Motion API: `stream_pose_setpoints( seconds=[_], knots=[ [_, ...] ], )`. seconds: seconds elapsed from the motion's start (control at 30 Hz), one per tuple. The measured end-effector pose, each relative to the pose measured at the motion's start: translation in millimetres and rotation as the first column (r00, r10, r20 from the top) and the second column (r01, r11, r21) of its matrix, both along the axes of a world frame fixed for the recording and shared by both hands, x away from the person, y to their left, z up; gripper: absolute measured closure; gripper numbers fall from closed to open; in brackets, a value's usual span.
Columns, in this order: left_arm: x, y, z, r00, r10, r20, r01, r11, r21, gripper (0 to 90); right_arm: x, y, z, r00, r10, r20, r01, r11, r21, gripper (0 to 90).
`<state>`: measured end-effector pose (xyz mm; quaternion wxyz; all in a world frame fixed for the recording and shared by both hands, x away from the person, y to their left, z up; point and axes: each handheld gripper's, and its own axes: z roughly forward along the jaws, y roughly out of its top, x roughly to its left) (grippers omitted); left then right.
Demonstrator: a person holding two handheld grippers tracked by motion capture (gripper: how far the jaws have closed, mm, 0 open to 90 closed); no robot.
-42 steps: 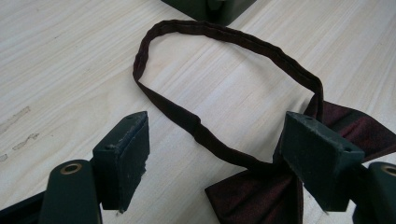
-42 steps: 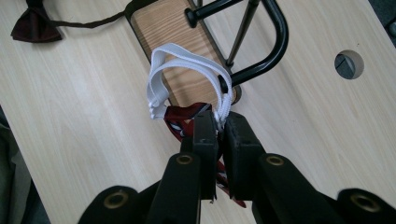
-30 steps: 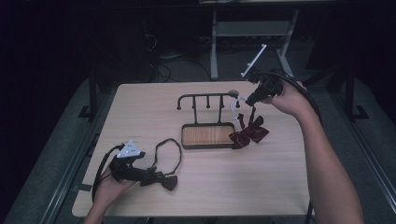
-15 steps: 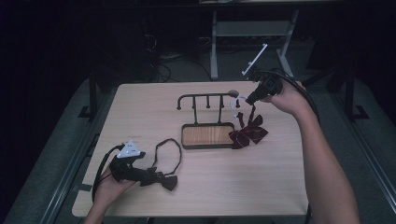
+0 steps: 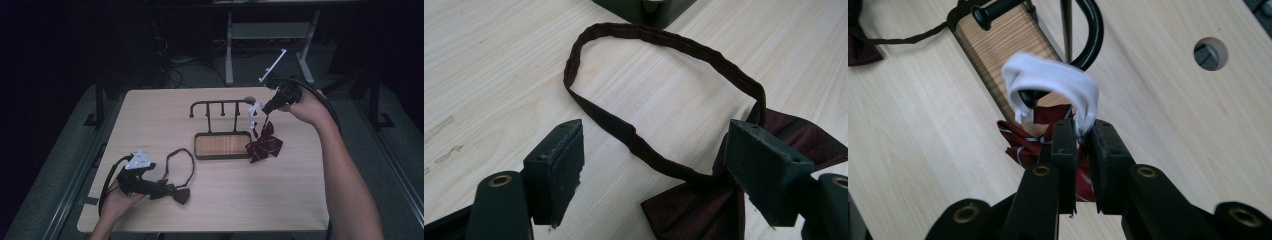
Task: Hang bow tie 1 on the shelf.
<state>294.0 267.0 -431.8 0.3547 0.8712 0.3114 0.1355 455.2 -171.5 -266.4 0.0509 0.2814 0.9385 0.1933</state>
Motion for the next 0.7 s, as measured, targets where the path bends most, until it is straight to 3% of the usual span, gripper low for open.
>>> stream_pose_setpoints(
  seconds=[0.7],
  knots=[
    [-0.3,-0.1,0.5,1.0,0.0,0.002,0.0,1.0,0.001,24.2,-7.7,-2.3,-3.2,0.9993,0.034,-0.017,-0.034,0.9993,0.014,78.3]
  ],
)
